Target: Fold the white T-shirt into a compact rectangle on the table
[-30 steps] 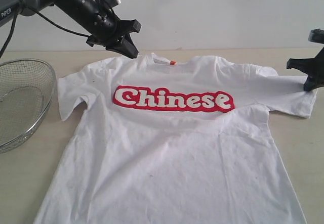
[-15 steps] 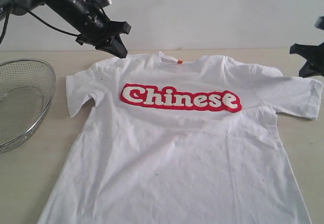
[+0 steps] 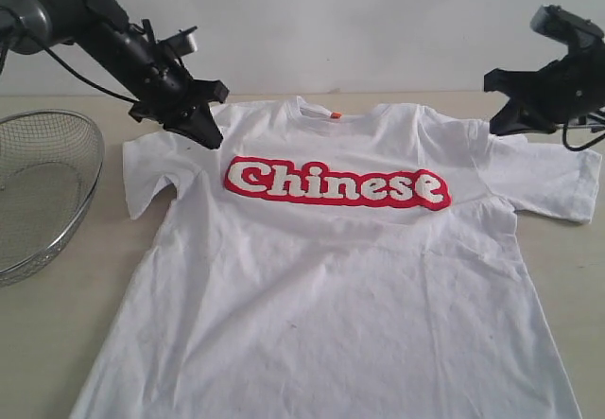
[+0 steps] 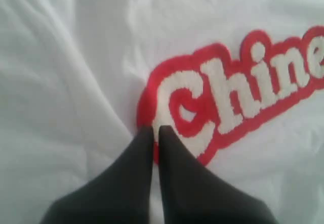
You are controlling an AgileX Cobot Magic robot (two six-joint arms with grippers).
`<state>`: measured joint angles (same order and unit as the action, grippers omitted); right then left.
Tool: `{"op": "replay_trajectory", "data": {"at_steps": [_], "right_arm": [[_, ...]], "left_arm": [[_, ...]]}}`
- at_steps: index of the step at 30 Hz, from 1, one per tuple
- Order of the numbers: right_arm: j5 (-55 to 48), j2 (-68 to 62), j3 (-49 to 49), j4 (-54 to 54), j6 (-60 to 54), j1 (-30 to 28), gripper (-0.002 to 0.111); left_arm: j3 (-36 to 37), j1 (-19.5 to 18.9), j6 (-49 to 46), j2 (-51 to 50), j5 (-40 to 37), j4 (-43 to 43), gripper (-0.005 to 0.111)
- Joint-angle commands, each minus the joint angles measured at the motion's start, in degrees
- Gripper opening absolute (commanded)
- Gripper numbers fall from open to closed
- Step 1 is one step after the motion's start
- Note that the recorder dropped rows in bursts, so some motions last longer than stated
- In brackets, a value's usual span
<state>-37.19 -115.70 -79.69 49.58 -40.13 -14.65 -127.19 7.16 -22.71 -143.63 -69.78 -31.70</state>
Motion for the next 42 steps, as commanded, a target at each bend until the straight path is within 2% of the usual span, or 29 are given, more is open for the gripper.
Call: {"op": "replay_trajectory", "data": {"at_steps": [1, 5, 9, 16, 22, 25, 31, 33, 37, 42], "right_arm": [[-0.21, 4.57, 6.08, 5.50, -4.54, 3.97, 0.000], [-1.26, 9.19, 10.29, 5.61, -4.75, 7.97, 0.000], [0.77, 14.62, 17.84, 6.15, -4.11, 8.54, 0.000], [2.25, 21.25, 30.84, 6.61, -6.30, 10.05, 0.000], [-3.06, 24.28, 37.32, 7.00, -6.09, 13.73, 0.000], [0.74, 26.50, 40.98, 6.86, -6.99, 16.56, 0.000], [3.81, 29.26, 45.61, 5.99, -6.59, 20.13, 0.000], [3.60, 29.52, 45.91, 0.86, -2.02, 21.87, 0.000], [4.85, 29.91, 45.91, -12.06, 11.74, 27.19, 0.000], [3.47, 29.91, 46.40, -18.90, 19.08, 32.63, 0.000]], "left_arm": [[1.84, 1.43, 0.99, 1.22, -0.18, 4.84, 0.005], [1.84, 1.30, 1.51, 2.23, -0.18, 2.06, 0.005], [3.61, 1.80, 1.10, 5.97, -0.18, 1.55, 0.005], [18.74, 2.09, -3.92, 16.69, -0.18, -4.46, 0.005], [28.78, 3.32, -0.60, 24.85, -0.18, -3.49, 0.005], [33.92, 3.54, -0.09, 29.92, -0.18, -4.16, 0.005], [47.97, 4.68, 1.14, 39.50, 2.18, -6.99, 0.005], [53.83, 5.95, 0.34, 42.93, 5.02, -6.99, 0.005], [68.07, 8.69, -0.96, 50.96, 15.57, -8.54, 0.005], [81.61, 10.92, -3.66, 55.35, 22.44, -8.52, 0.005]]}}
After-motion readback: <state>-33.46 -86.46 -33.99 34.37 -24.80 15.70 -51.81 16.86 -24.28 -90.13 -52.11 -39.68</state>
